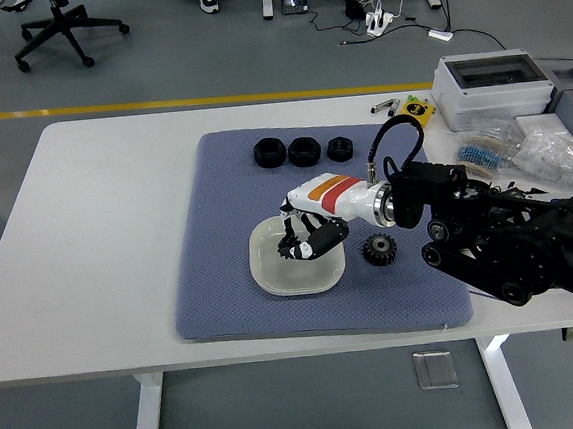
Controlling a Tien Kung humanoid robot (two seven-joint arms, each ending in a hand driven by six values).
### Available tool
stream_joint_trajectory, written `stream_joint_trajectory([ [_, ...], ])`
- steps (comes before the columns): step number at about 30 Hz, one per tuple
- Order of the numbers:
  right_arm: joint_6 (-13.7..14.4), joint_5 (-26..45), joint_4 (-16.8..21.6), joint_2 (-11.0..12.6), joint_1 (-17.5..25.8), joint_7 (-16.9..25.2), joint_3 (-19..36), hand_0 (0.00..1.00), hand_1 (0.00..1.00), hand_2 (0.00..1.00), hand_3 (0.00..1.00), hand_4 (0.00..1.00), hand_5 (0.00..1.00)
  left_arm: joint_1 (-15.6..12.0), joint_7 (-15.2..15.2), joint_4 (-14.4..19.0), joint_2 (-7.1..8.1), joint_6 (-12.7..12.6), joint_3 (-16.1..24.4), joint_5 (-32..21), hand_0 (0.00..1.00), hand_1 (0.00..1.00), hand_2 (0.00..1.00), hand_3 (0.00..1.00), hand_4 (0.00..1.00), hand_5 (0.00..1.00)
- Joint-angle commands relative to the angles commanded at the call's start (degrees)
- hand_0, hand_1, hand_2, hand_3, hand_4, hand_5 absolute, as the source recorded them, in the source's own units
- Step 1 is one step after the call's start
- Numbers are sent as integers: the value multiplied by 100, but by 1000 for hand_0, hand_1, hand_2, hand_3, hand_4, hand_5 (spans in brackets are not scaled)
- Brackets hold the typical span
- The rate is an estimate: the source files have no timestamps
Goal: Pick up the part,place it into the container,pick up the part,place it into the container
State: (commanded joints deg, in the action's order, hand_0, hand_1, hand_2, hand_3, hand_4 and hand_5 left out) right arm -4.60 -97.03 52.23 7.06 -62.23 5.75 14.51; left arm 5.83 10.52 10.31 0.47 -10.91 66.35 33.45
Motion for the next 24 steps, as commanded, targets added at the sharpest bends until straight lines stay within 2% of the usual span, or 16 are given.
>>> stream_joint_trajectory([
  [2,-197,-49,34,-15,-40,-133,15,204,260,437,458,861,380,18,-1,0,2,-7,9,22,875,879,898,619,559,687],
  [3,-228,-61,56,1,-55,-131,17,363,487,710,835,960,398,28,2,0,3,-14,31,55,874,878,899,619,552,680],
  [8,-330,-246,55,28,-83,-114,70,363,487,710,835,960,398,62,29,0,-24,-62,271,289,874,878,899,619,552,680],
  [9,-348,-289,38,19,-86,-103,85,399,535,776,882,998,374,65,39,0,-27,-65,296,324,874,877,897,617,556,688],
  [13,-326,-349,33,19,-71,-78,169,399,535,776,882,998,374,61,59,0,-33,-67,349,401,874,877,897,617,556,688],
  [16,-331,-354,64,103,-48,-116,318,408,547,773,860,988,364,47,53,0,-31,-61,335,379,874,877,895,616,552,685],
  [20,-333,-459,151,420,-1,-111,585,408,547,773,860,988,364,31,34,0,-10,-46,273,308,874,877,895,616,552,685],
  [21,-340,-473,156,472,7,-112,615,419,552,752,803,986,344,26,29,0,-6,-42,259,291,874,875,894,615,547,683],
  [24,-430,-607,156,772,79,-134,776,419,552,752,803,986,344,13,10,0,9,-31,191,212,874,875,894,615,547,683],
])
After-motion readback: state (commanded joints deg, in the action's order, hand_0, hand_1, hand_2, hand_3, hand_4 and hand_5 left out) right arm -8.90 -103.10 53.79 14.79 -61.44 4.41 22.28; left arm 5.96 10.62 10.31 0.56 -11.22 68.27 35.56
